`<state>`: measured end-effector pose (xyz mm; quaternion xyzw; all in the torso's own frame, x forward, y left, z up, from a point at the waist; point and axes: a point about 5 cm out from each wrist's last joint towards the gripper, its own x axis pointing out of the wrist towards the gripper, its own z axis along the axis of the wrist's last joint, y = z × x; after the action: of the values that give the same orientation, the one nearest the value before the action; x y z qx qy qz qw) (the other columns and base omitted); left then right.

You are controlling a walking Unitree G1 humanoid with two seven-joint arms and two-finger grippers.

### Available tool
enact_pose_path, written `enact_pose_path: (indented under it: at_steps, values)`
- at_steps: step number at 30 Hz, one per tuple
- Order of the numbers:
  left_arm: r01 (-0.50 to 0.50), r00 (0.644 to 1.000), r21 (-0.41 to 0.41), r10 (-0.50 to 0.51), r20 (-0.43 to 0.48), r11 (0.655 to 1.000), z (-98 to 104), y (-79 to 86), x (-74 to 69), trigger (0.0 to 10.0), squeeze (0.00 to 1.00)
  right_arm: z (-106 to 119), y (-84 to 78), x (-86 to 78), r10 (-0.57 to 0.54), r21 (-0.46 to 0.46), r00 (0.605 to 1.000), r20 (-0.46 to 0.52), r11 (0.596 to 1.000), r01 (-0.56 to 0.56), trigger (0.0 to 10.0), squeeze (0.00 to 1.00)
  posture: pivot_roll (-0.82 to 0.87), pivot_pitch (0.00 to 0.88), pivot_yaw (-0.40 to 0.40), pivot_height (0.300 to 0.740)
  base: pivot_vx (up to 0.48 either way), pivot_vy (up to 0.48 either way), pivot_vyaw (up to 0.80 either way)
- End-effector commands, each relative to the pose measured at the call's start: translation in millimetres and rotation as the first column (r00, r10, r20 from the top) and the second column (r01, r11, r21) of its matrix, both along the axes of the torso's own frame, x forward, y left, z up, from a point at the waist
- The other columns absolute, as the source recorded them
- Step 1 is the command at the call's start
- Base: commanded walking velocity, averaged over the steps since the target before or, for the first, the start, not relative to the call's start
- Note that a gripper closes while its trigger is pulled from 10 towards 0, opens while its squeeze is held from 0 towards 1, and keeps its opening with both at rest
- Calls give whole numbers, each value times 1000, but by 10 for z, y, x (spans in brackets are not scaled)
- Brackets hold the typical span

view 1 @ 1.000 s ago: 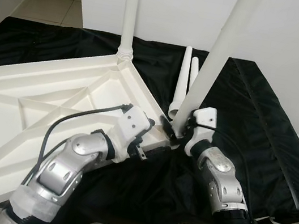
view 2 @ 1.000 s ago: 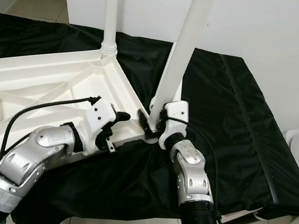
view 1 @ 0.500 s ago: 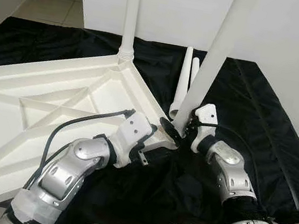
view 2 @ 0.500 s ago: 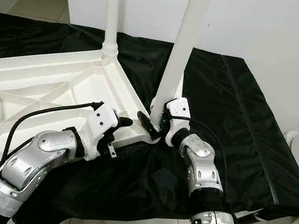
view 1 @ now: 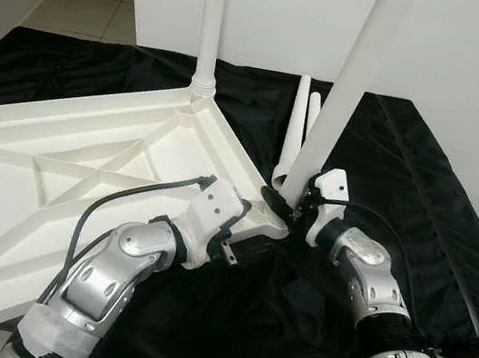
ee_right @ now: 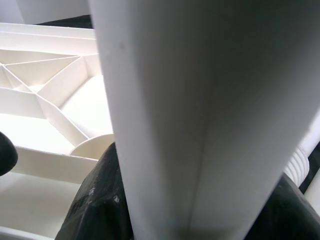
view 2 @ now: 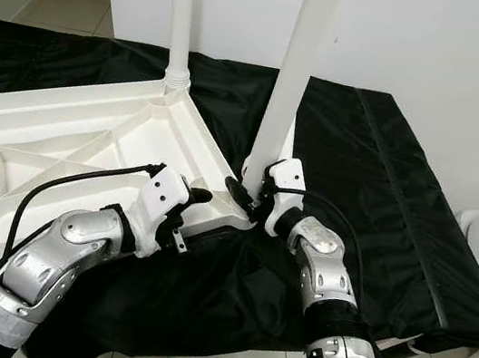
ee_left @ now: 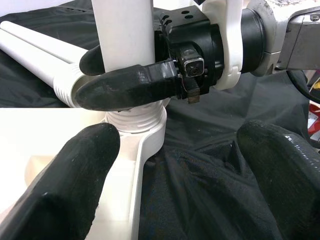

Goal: Building children table

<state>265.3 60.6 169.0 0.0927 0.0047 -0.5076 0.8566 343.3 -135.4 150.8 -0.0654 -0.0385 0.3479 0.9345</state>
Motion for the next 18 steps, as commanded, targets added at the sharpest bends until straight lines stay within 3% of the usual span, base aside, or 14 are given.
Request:
enact_pose_path:
  at_steps: [1,11,13,14,16,18]
  values:
    - [-33,999,8,33,3,999,-11,-11,-10,10000,0,-65,-22,-11,-37,-13,999,-24,999,36,10000,0,58,75,-56,740,0,0,0]
    - [-44,999,0,44,-7,999,-26,1,-5,10000,0,-19,117,-62,-222,84,975,-28,971,223,10000,0,47,75,-62,740,0,0,0]
    - [-47,999,5,47,-5,999,-33,8,10,10000,0,-9,126,-60,-352,110,935,-45,929,354,10000,0,42,72,-61,740,0,0,0]
    - [-47,999,5,47,-5,999,-33,8,10,10000,0,-9,126,-60,-352,110,935,-45,929,354,10000,0,42,72,-61,740,0,0,0]
    - [-80,997,18,80,3,997,-40,52,73,10000,0,-29,123,-82,-485,132,871,-79,861,492,10000,0,39,68,-61,740,0,0,0]
    - [-80,997,18,80,3,997,-40,52,73,10000,0,-29,123,-82,-485,132,871,-79,861,492,10000,0,39,68,-61,740,0,0,0]
